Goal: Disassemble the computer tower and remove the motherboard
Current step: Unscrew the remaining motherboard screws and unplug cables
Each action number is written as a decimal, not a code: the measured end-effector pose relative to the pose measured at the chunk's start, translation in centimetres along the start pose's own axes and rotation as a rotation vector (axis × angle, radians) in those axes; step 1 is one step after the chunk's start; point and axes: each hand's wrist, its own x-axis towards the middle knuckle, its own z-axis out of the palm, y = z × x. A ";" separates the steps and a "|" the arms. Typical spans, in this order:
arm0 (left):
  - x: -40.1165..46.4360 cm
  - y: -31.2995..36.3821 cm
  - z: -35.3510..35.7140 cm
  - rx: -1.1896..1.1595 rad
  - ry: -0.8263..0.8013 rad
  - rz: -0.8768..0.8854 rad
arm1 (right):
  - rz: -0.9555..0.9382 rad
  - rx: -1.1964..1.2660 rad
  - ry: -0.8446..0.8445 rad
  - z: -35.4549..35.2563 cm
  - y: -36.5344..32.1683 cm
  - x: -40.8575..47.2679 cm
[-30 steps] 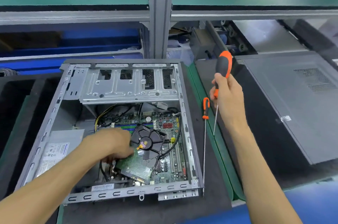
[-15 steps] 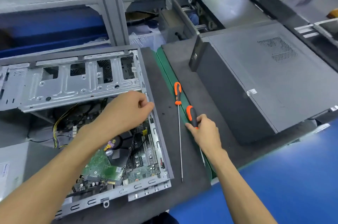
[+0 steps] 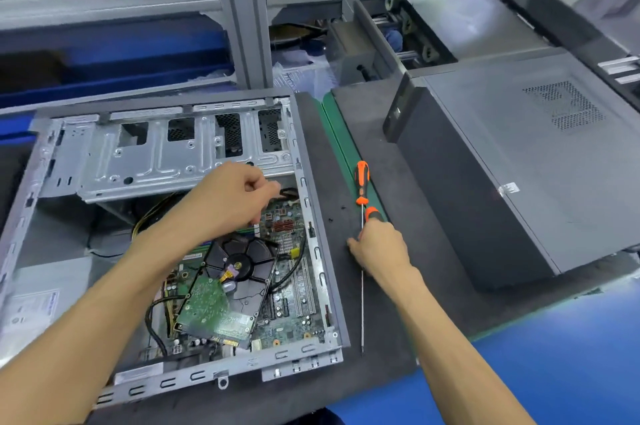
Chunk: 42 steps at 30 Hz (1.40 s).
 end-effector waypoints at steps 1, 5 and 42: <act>-0.1 -0.3 -0.3 -0.012 0.000 -0.012 | 0.013 -0.026 -0.002 -0.2 0.0 -0.1; -0.8 -1.2 -0.9 0.006 -0.016 -0.044 | 0.023 -0.032 -0.112 -1.1 -0.2 0.3; -3.6 -6.7 -4.0 -0.176 -0.012 -0.162 | -0.691 1.295 -0.093 -9.0 -18.8 -1.8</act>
